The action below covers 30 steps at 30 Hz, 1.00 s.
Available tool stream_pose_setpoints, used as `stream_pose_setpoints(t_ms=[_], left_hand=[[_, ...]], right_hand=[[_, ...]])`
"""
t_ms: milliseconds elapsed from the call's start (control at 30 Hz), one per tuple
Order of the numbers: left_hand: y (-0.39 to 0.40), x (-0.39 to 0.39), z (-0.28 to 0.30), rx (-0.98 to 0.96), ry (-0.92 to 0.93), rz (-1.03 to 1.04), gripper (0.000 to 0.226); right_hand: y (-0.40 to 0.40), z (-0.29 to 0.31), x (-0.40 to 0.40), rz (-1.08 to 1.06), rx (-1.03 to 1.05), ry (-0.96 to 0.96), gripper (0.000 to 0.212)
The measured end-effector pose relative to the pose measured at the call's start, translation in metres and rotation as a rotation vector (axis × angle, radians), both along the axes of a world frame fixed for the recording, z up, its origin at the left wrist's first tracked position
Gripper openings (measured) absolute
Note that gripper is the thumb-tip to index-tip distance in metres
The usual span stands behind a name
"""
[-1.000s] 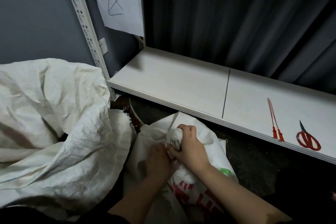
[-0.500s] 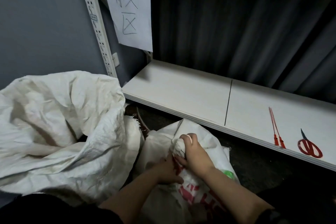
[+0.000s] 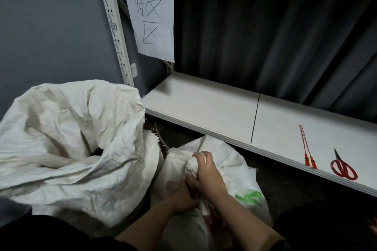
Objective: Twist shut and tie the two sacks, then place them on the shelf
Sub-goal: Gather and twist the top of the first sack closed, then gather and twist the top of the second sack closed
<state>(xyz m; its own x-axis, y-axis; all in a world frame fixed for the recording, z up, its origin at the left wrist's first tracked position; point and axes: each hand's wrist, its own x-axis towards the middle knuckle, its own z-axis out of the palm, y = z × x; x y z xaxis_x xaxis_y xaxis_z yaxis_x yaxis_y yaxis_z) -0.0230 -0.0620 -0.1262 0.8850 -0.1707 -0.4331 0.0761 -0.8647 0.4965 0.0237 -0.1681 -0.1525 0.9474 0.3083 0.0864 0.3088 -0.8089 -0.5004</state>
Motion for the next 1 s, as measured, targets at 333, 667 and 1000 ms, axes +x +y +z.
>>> stream_pose_setpoints(t_ms=[333, 667, 1000], left_hand=[[0.023, 0.019, -0.015, -0.105, 0.152, 0.052, 0.045], [0.038, 0.033, 0.014, -0.291, 0.004, 0.354, 0.028], [0.061, 0.033, 0.062, -0.254, -0.269, 0.378, 0.014]], right_hand=[[-0.014, 0.008, 0.02, 0.026, -0.023, 0.093, 0.077], [-0.027, 0.054, 0.02, -0.078, 0.108, 0.167, 0.075], [-0.008, 0.103, 0.028, -0.116, 0.026, 0.049, 0.044]])
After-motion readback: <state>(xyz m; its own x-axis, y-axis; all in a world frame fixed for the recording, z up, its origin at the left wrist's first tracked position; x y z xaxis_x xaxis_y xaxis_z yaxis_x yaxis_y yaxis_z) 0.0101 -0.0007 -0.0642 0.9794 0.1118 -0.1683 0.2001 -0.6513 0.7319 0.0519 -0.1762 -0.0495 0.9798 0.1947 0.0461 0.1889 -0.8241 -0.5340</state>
